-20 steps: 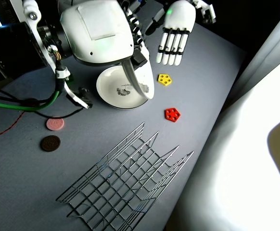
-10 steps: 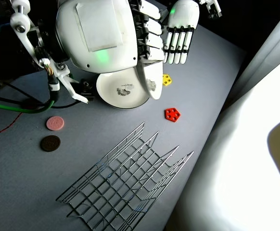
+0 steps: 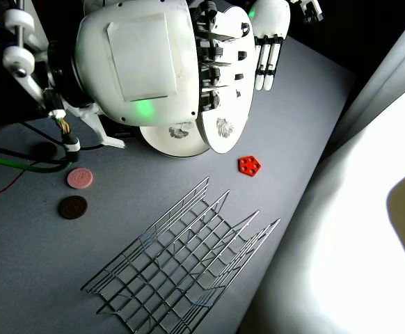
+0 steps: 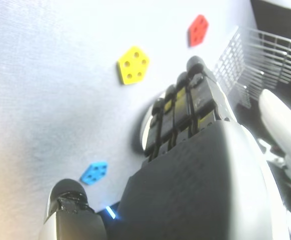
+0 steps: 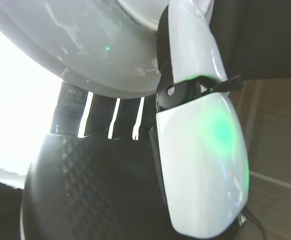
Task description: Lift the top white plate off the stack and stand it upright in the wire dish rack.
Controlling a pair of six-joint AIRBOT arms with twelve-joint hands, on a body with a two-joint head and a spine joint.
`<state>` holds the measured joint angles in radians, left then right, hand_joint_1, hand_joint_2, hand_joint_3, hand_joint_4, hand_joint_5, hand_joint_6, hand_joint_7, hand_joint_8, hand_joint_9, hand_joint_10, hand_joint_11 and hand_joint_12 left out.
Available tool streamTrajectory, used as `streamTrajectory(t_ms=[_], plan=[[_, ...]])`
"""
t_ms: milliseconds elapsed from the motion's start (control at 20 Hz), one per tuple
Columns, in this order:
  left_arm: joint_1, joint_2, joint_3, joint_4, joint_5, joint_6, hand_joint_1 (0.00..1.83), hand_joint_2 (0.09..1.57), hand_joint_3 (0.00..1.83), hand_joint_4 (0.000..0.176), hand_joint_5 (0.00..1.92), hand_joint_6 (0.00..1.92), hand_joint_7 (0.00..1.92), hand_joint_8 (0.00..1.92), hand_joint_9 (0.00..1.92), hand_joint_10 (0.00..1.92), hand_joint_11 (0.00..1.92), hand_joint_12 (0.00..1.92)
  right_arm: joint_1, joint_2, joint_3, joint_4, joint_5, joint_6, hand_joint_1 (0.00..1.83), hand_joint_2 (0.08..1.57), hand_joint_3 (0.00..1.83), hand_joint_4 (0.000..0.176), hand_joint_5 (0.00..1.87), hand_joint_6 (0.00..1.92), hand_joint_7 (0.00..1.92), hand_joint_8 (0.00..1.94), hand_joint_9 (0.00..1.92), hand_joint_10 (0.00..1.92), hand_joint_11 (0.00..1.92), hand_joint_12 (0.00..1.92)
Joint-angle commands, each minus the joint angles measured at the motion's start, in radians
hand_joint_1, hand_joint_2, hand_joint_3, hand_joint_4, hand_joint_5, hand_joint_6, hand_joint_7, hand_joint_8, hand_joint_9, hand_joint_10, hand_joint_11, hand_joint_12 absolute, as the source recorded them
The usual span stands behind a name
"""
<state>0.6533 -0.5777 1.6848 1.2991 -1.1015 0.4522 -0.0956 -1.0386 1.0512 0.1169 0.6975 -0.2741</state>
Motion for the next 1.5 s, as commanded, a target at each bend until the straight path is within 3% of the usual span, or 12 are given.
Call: streamTrajectory(t_ms=[0,100,150,250,500,600,650,750,1250,1450], plan=[[-0.019,0.011,0.005,-0.070,-0.049,0.006,0.09,0.91,0.01,0.000,0.04,0.00,0.05,0.00,0.04,0.00,0.10,0.04,0.021,0.020,0.003,0.020,0.160,0.035,1.49,1.08,0.00,0.000,0.88,1.15,0.98,0.74,1.04,0.82,0.98,1.33],[-0.019,0.011,0.009,-0.067,-0.054,0.008,0.08,0.91,0.00,0.000,0.04,0.00,0.04,0.00,0.03,0.00,0.10,0.04,0.021,0.031,0.006,0.034,0.160,0.047,1.49,1.09,0.00,0.000,0.87,1.16,0.97,0.75,1.03,0.82,0.97,1.36],[-0.019,0.011,0.010,-0.066,-0.054,0.009,0.12,0.90,0.00,0.000,0.08,0.01,0.09,0.00,0.07,0.01,0.11,0.05,0.021,0.034,0.009,0.041,0.159,0.051,1.48,1.16,0.00,0.000,0.74,1.30,0.82,0.94,0.88,1.03,0.80,1.57],[-0.018,0.012,0.012,-0.065,-0.054,0.015,0.11,0.90,0.00,0.000,0.07,0.00,0.08,0.00,0.06,0.00,0.10,0.04,0.021,0.036,0.015,0.050,0.158,0.065,1.47,1.19,0.00,0.000,0.68,1.38,0.74,1.04,0.83,1.11,0.72,1.66],[-0.018,0.012,0.012,-0.065,-0.059,0.019,0.12,0.90,0.00,0.000,0.06,0.00,0.06,0.00,0.05,0.00,0.07,0.03,0.018,0.047,0.027,0.063,0.156,0.076,1.47,1.19,0.00,0.000,0.66,1.42,0.76,1.04,0.80,1.14,0.74,1.65],[-0.018,0.012,0.012,-0.063,-0.060,0.019,0.09,0.90,0.00,0.000,0.05,0.00,0.05,0.00,0.03,0.00,0.04,0.01,0.017,0.051,0.033,0.063,0.140,0.088,1.49,1.08,0.00,0.000,0.89,1.12,1.00,0.69,1.06,0.78,0.97,1.35],[-0.018,0.012,0.012,-0.063,-0.060,0.019,0.09,0.90,0.00,0.000,0.06,0.00,0.05,0.00,0.03,0.00,0.04,0.01,0.017,0.053,0.036,0.066,0.124,0.093,1.50,1.07,0.00,0.000,0.91,1.10,1.02,0.67,1.09,0.73,0.98,1.33],[-0.018,0.012,0.012,-0.063,-0.060,0.019,0.07,0.91,0.00,0.000,0.02,0.00,0.01,0.00,0.00,0.00,0.01,0.00,0.017,0.056,0.051,0.077,0.084,0.135,1.49,1.09,0.00,0.000,0.87,1.16,0.95,0.78,1.04,0.81,0.96,1.36],[-0.019,0.013,0.012,-0.061,-0.061,0.019,0.10,0.91,0.00,0.000,0.06,0.00,0.05,0.01,0.03,0.00,0.08,0.03,0.017,0.060,0.104,0.051,0.065,0.216,1.49,1.11,0.00,0.000,0.83,1.22,0.90,0.89,0.96,0.93,0.93,1.41],[-0.019,0.013,0.013,-0.061,-0.064,0.019,0.07,0.91,0.00,0.000,0.04,0.00,0.03,0.00,0.03,0.00,0.05,0.02,0.018,0.060,0.139,0.051,0.051,0.265,1.49,1.09,0.00,0.000,0.85,1.18,0.95,0.77,1.02,0.86,0.98,1.37]])
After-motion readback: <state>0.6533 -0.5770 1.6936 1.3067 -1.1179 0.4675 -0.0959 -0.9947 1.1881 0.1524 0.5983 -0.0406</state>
